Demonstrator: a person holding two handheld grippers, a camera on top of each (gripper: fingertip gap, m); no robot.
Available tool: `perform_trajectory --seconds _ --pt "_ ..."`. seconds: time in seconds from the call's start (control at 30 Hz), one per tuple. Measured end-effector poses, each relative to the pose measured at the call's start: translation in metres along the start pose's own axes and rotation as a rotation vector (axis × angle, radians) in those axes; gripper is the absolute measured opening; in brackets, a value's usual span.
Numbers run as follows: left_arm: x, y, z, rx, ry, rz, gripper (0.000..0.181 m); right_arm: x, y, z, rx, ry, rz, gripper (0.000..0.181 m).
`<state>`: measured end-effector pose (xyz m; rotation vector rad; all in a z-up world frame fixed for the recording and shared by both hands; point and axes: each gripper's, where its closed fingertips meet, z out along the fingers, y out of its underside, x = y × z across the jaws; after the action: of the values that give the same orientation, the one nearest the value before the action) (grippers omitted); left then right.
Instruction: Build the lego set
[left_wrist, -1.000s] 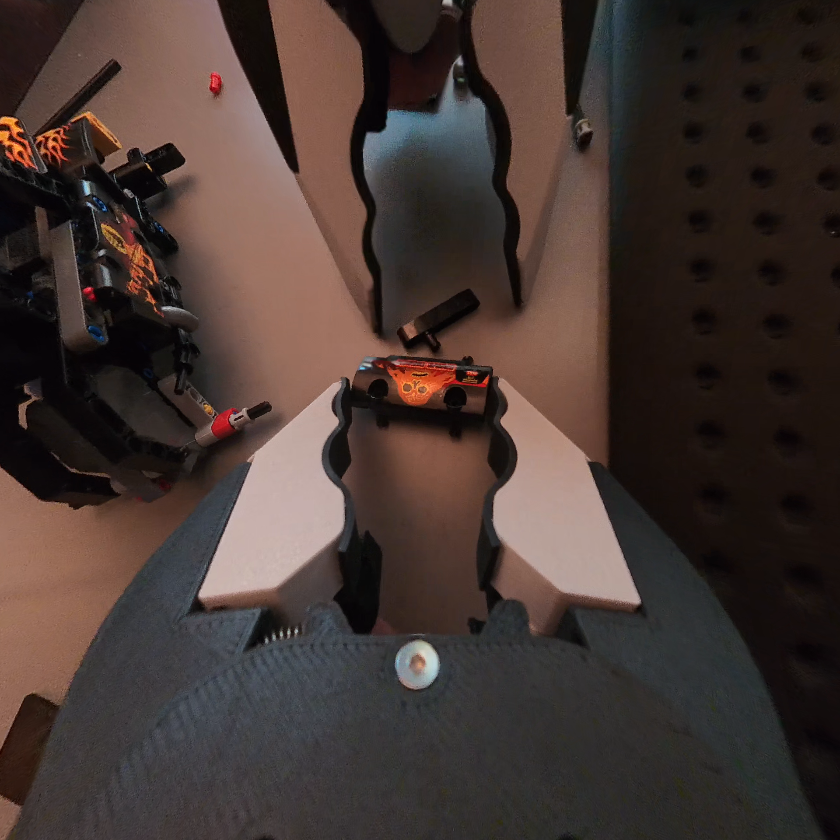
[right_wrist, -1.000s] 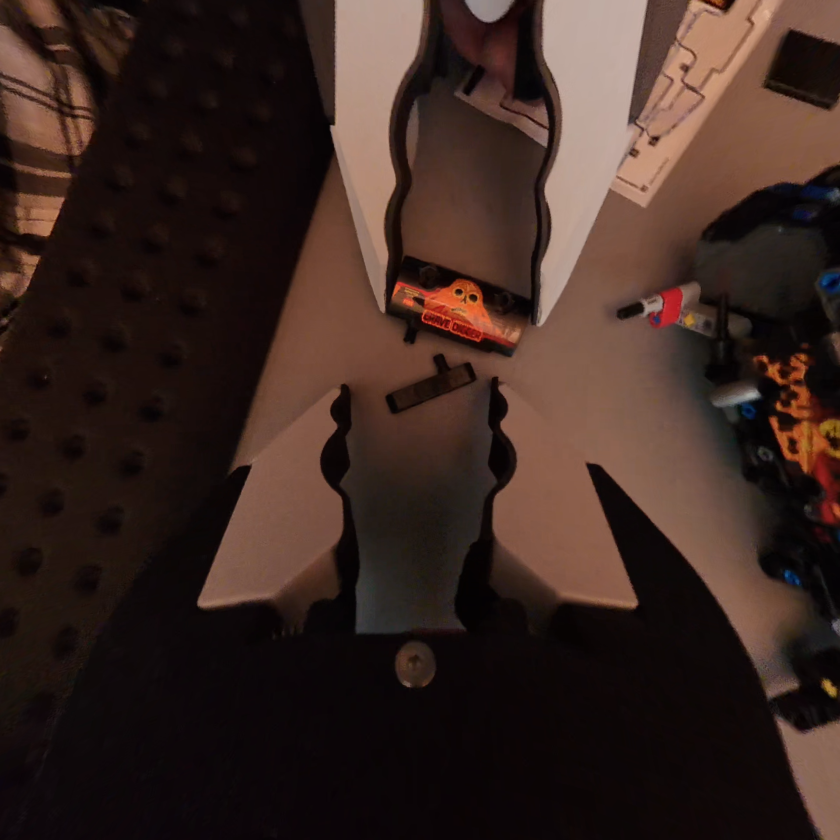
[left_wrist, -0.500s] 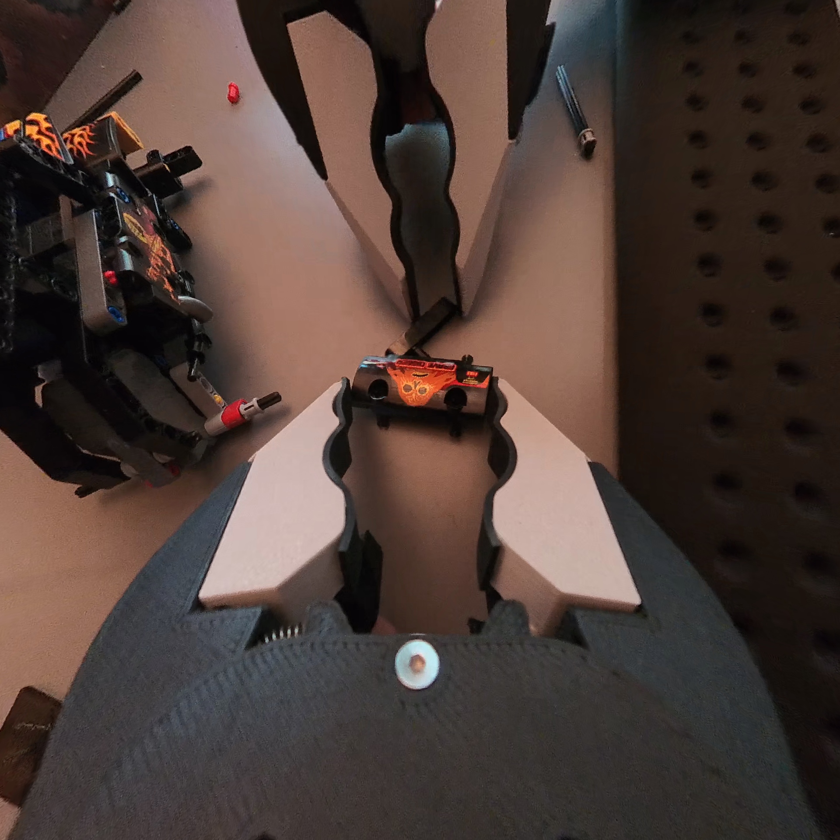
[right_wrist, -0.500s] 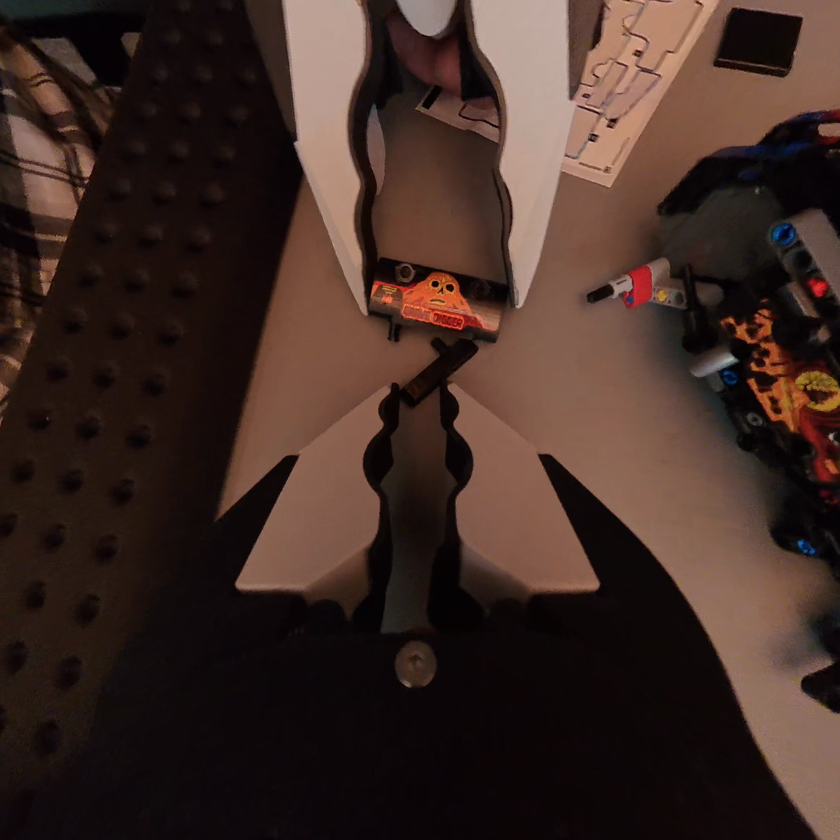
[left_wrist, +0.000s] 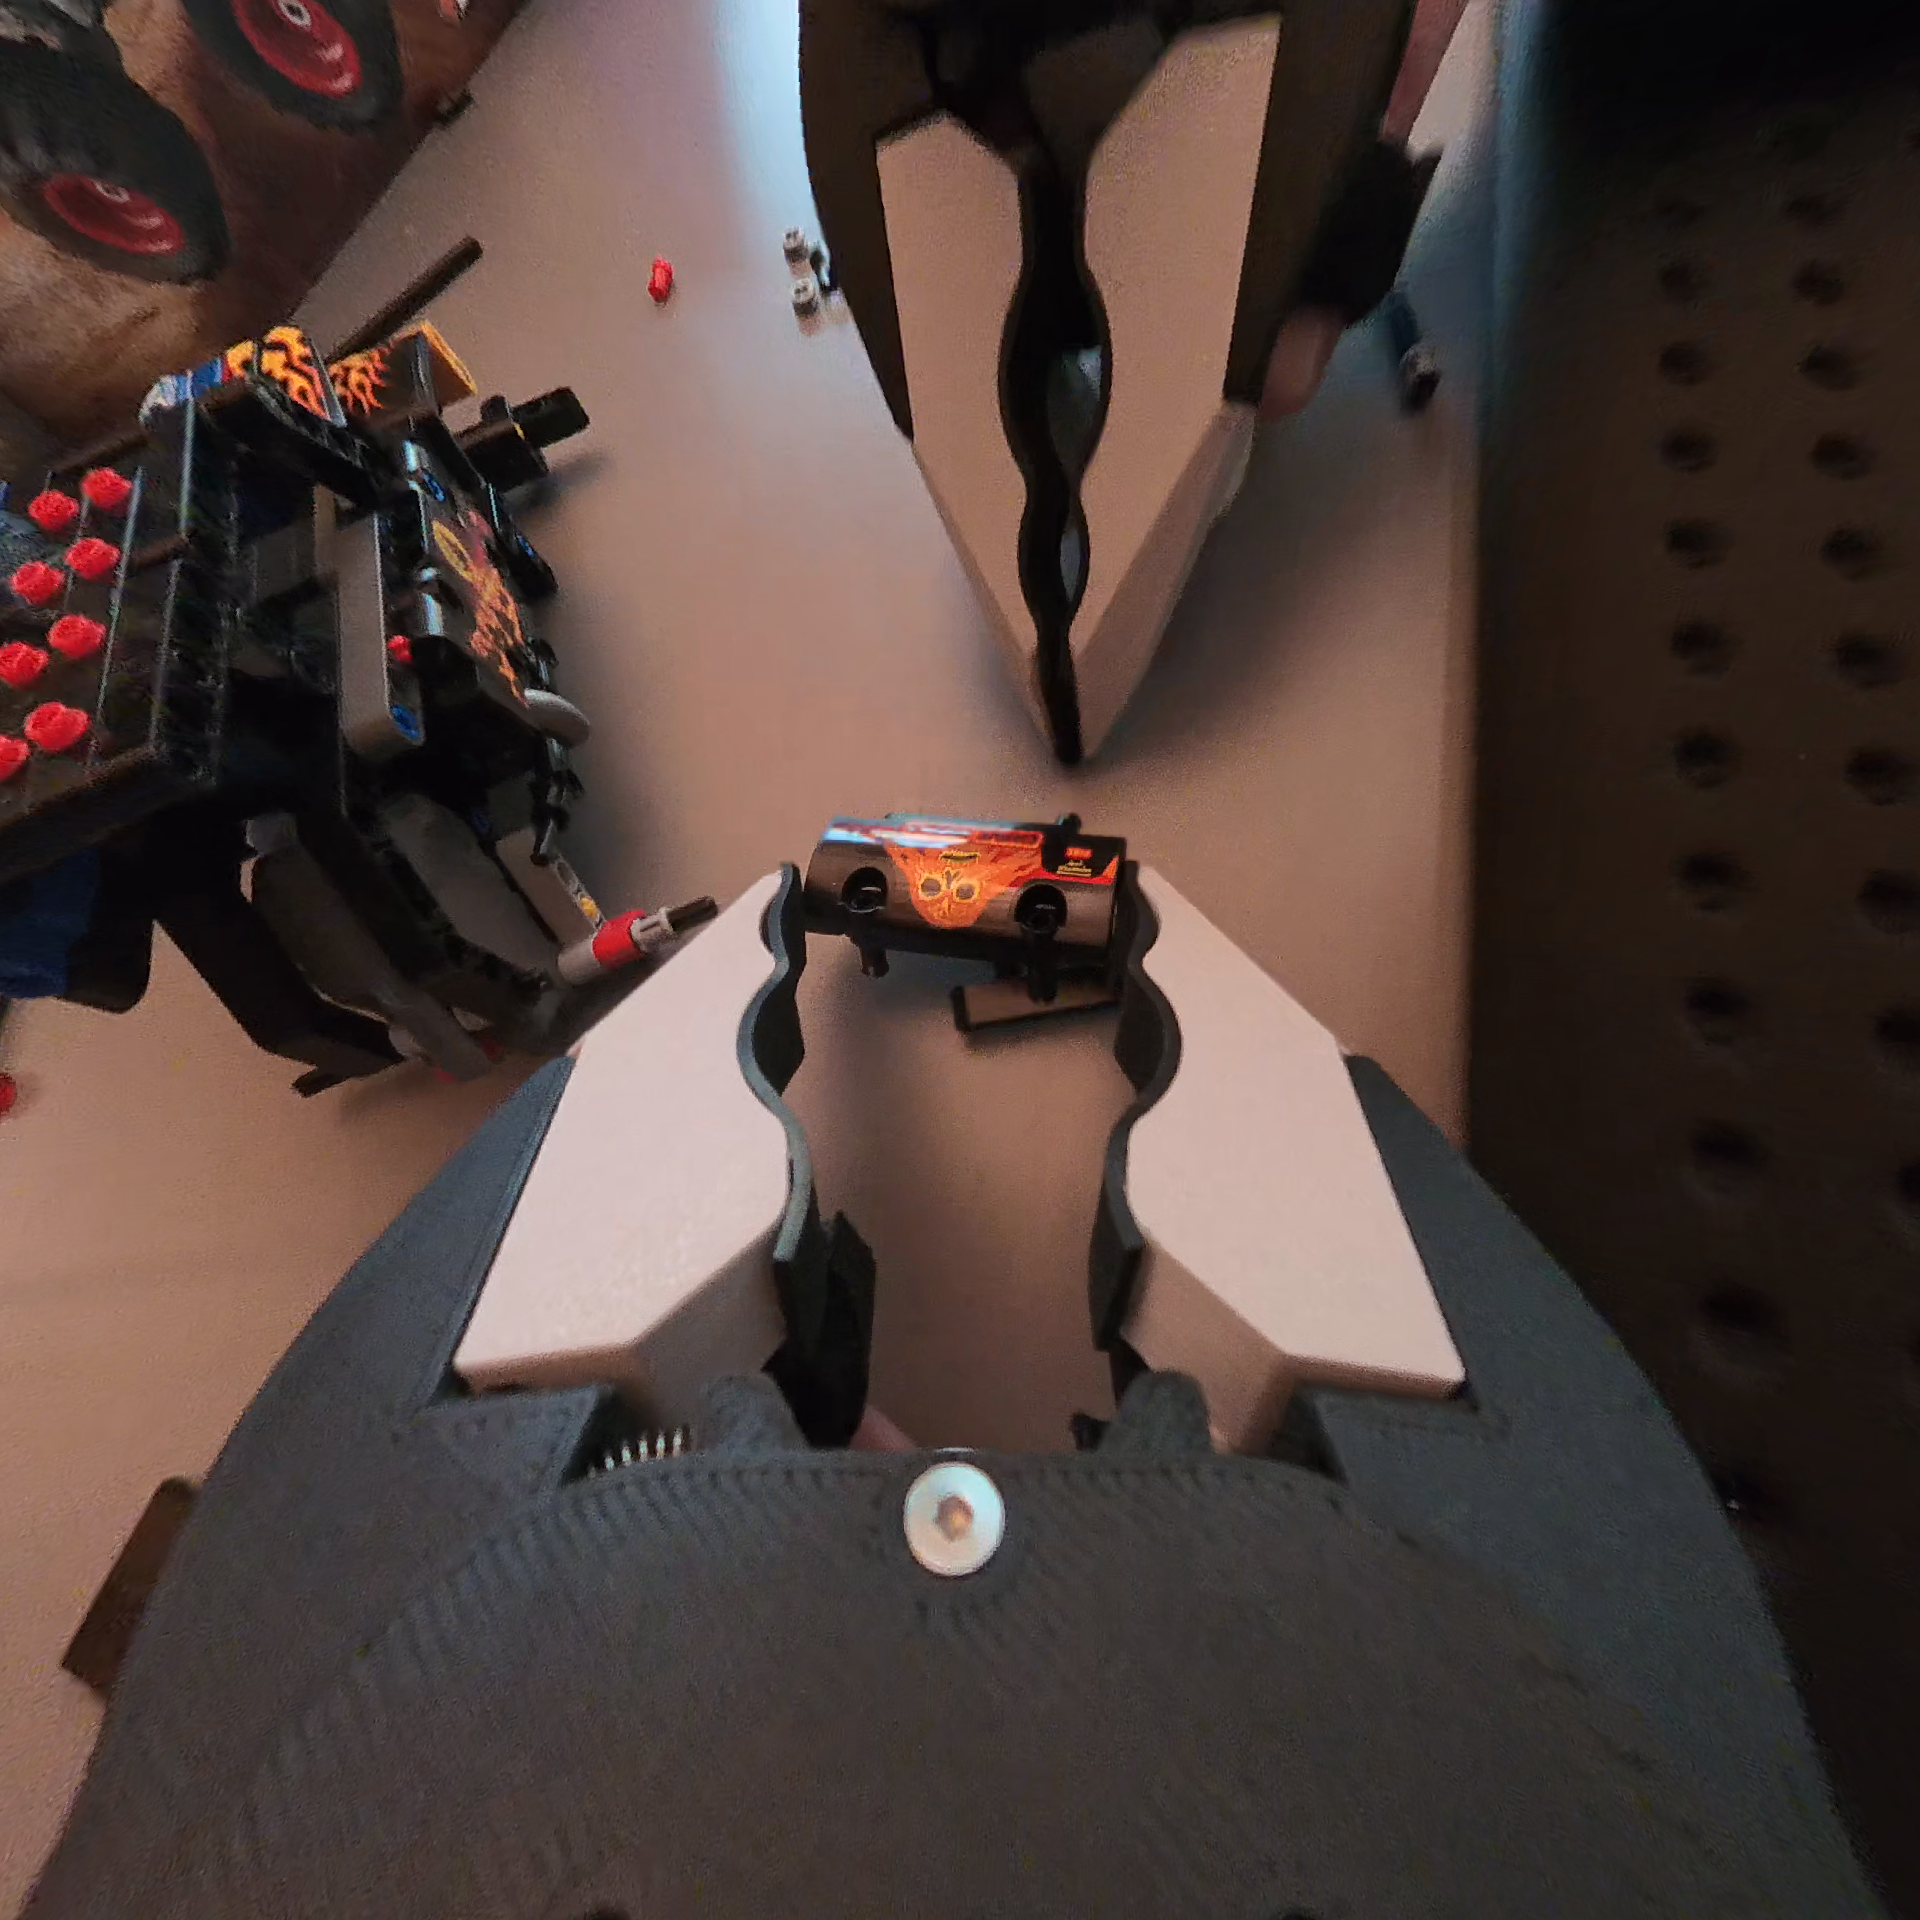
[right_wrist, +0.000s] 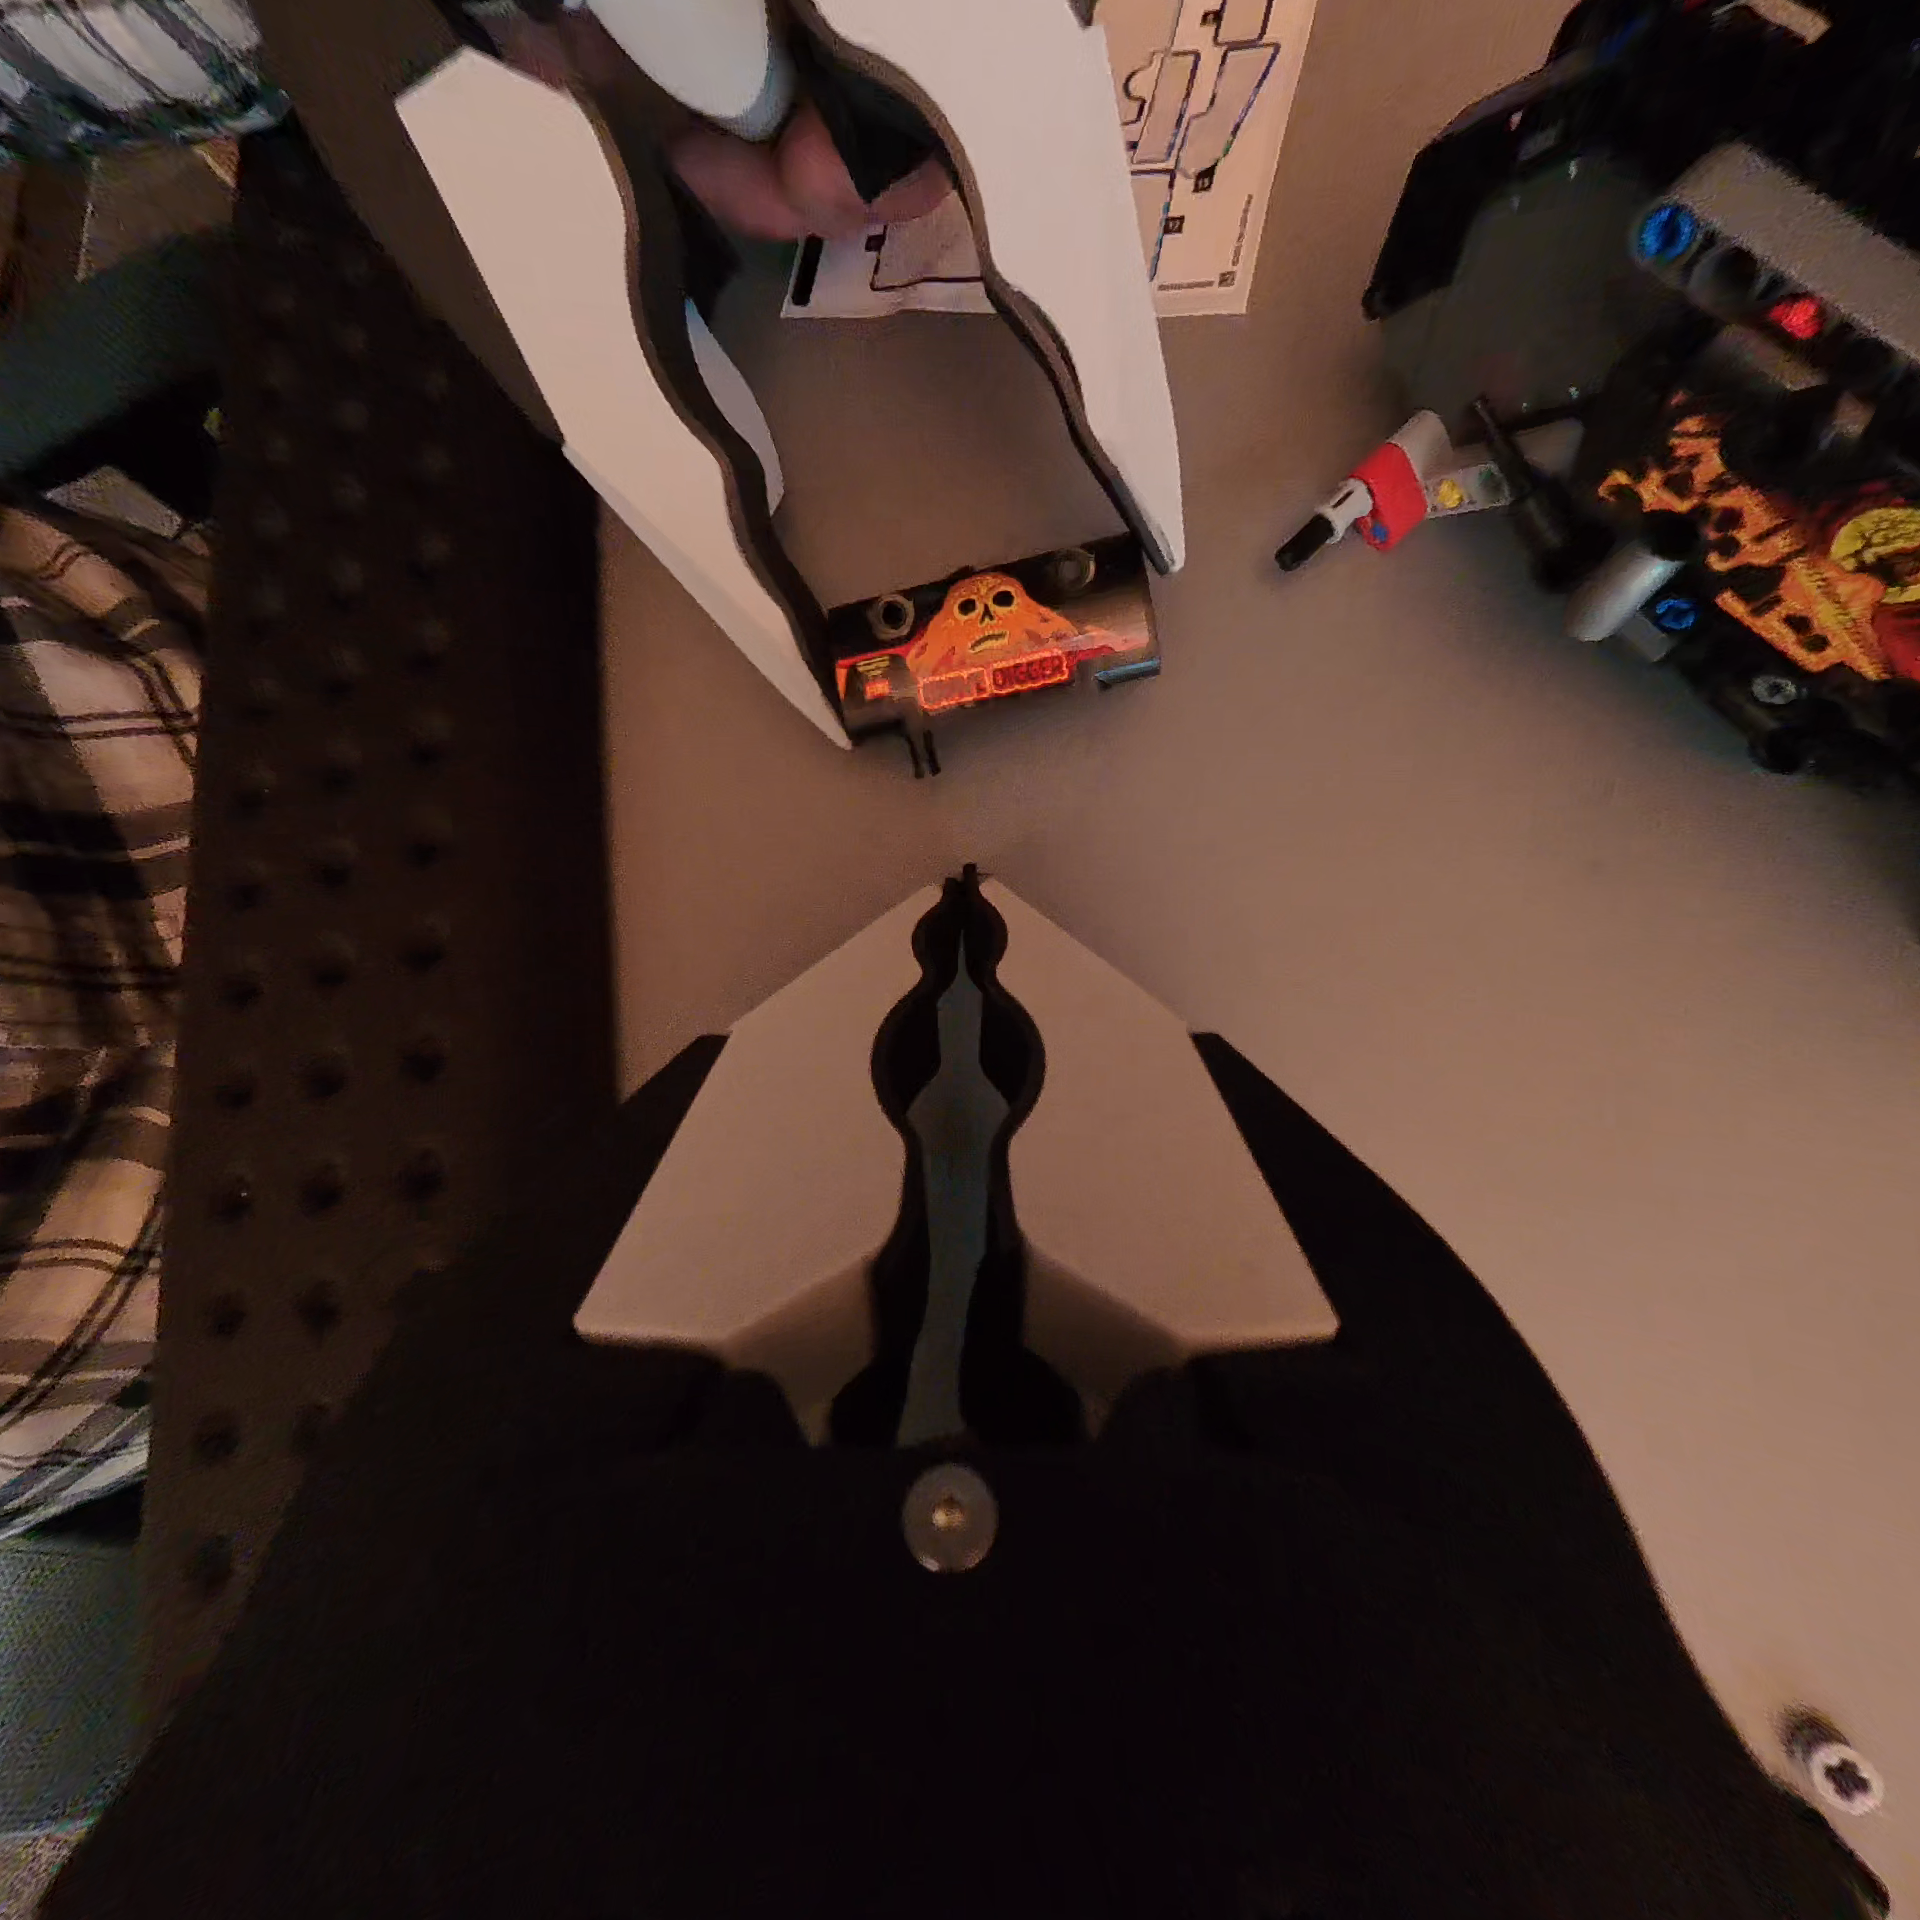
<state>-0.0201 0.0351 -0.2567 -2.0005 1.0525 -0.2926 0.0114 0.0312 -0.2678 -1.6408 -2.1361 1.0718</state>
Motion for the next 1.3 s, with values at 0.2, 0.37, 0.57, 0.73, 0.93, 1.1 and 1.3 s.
perform_trajectory --seconds 0.2,0.37,0.57,0.73,0.93,1.1,1.3 --pt "-0.003 -0.003 -0.023 0.006 -0.011 -0.009 0.059 -0.005 -0.017 0.0 0.026 0.019 0.021 0.019" --pt "-0.012 0.003 -0.049 0.028 -0.085 -0.047 0.059 -0.013 -0.037 0.019 0.039 0.039 0.071 0.032" --pt "-0.016 0.007 -0.06 0.083 -0.154 -0.069 0.059 -0.009 -0.042 0.043 -0.029 0.172 0.035 0.019" --pt "-0.019 0.005 -0.067 0.124 -0.199 -0.064 0.059 -0.011 -0.043 0.043 -0.037 0.223 0.014 0.032" --pt "-0.021 0.007 -0.074 0.148 -0.218 -0.072 0.059 -0.021 -0.039 0.047 -0.091 0.279 -0.042 0.014" --pt "-0.02 -0.002 -0.079 0.207 -0.222 -0.077 0.059 -0.023 -0.055 0.04 0.055 0.226 0.004 0.005" --pt "-0.013 -0.022 -0.093 0.372 -0.137 -0.157 0.059 -0.027 -0.065 0.006 0.253 0.077 0.127 0.005"
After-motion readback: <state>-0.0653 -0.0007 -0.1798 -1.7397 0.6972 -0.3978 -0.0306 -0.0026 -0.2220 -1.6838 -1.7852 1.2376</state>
